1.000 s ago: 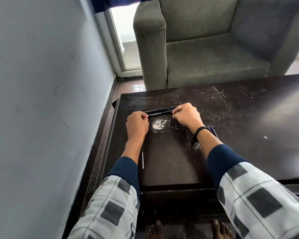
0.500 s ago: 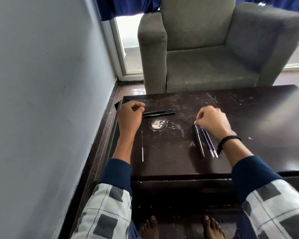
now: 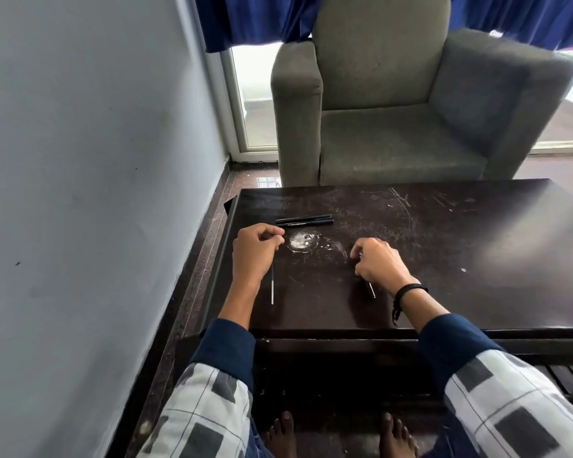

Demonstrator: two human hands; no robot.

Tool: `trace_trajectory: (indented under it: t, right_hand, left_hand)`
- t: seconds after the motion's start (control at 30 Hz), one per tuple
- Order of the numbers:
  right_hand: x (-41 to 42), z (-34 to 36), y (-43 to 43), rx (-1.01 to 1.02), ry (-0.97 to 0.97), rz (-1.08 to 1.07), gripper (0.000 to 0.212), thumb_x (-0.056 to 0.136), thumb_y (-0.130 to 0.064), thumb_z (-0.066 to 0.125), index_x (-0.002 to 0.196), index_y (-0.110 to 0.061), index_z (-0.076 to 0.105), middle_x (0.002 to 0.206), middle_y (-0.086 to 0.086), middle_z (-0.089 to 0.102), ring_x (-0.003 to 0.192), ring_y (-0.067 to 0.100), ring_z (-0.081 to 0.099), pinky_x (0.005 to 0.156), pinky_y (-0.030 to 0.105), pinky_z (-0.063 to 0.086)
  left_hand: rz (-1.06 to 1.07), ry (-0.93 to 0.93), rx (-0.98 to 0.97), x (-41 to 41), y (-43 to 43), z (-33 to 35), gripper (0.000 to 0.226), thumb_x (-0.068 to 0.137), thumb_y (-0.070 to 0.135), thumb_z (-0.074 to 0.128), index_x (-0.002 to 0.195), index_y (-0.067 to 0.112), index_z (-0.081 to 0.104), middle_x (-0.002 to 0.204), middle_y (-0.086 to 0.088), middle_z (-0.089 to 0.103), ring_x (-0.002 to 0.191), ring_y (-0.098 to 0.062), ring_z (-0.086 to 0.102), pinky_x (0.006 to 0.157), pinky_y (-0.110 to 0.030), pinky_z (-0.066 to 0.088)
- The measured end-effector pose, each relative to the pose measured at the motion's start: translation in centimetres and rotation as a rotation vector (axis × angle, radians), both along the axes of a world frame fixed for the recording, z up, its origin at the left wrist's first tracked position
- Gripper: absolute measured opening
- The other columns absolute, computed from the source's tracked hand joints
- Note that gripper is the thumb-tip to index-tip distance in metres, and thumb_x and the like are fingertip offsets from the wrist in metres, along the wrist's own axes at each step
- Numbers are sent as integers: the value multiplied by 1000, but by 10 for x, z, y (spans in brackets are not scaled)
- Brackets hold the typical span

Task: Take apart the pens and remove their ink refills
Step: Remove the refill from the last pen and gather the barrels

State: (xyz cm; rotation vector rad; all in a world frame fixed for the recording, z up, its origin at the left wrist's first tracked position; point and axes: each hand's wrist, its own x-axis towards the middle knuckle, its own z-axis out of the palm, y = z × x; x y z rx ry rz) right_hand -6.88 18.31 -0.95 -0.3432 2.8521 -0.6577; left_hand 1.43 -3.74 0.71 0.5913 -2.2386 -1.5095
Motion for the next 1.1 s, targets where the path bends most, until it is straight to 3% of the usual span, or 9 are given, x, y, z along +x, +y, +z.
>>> trace_trajectory:
  t: [0.13,0.23,0.33,0.47,0.63,0.77,0.93,1.0,1.1]
  right_hand:
    - [3,3,-3,-132,-105,-3,28,75,-2,68,90,-26,65,95,-2,65,88,21,60,73,27,45]
    - [17,3,-8,-432,-256,-59,24,78,4,65,90,-16,67,81,5,67,67,19,61,63,28,54]
    - [35,5,-13,-619,-335,-132,22,84,4,54,94,-11,67,76,7,63,62,15,60,54,28,55]
    - [48,9,-15,-705,-361,-157,25,86,1,48,93,-12,68,75,6,70,57,12,60,49,24,49]
    - [50,12,-25,-739,-349,-91,12,90,-4,59,93,-11,69,74,6,69,56,11,57,46,20,45]
    - [49,10,-37,-720,-314,44,10,91,-3,69,97,-10,67,72,11,66,61,18,57,47,22,44]
    - [35,4,-43,-535,-119,68,6,93,-23,70,89,-23,66,68,-1,72,60,14,65,66,34,54]
    - [33,6,-43,-416,-31,109,2,94,-28,66,95,-26,66,75,-4,73,74,18,69,78,36,55]
    - [37,12,-43,-319,48,190,20,97,-20,60,117,-23,64,103,2,72,99,27,65,85,37,50]
  left_hand:
    - [-60,-19,28,-3,8,-1,19,88,7,71,88,24,78,79,3,76,77,-11,72,81,-34,60]
    - [-176,-101,201,-1,19,-3,10,89,10,74,98,15,77,89,-5,75,80,-17,68,81,-31,58]
    - [-302,-194,364,2,31,-5,7,88,10,77,96,11,77,102,-15,75,88,-19,71,82,-28,61]
    - [-258,-143,401,3,40,-4,6,85,1,77,91,2,76,93,-11,73,87,-16,70,76,-24,61]
    - [-128,-183,407,6,36,-9,16,86,11,79,101,5,75,100,-8,72,94,-15,70,83,-30,62]
    - [-115,-117,558,8,35,-7,9,90,3,73,97,0,75,95,-10,74,86,-15,72,73,-23,61]
    - [-12,-38,627,-4,33,-9,4,85,0,76,89,-1,76,90,-13,74,86,-18,72,69,-22,61]
    - [34,-20,618,-9,35,-9,5,85,2,77,88,-2,75,86,-12,74,81,-16,71,67,-21,60]
    - [72,16,578,-20,38,-9,13,83,7,81,87,-4,76,86,-15,76,80,-19,75,66,-22,60]
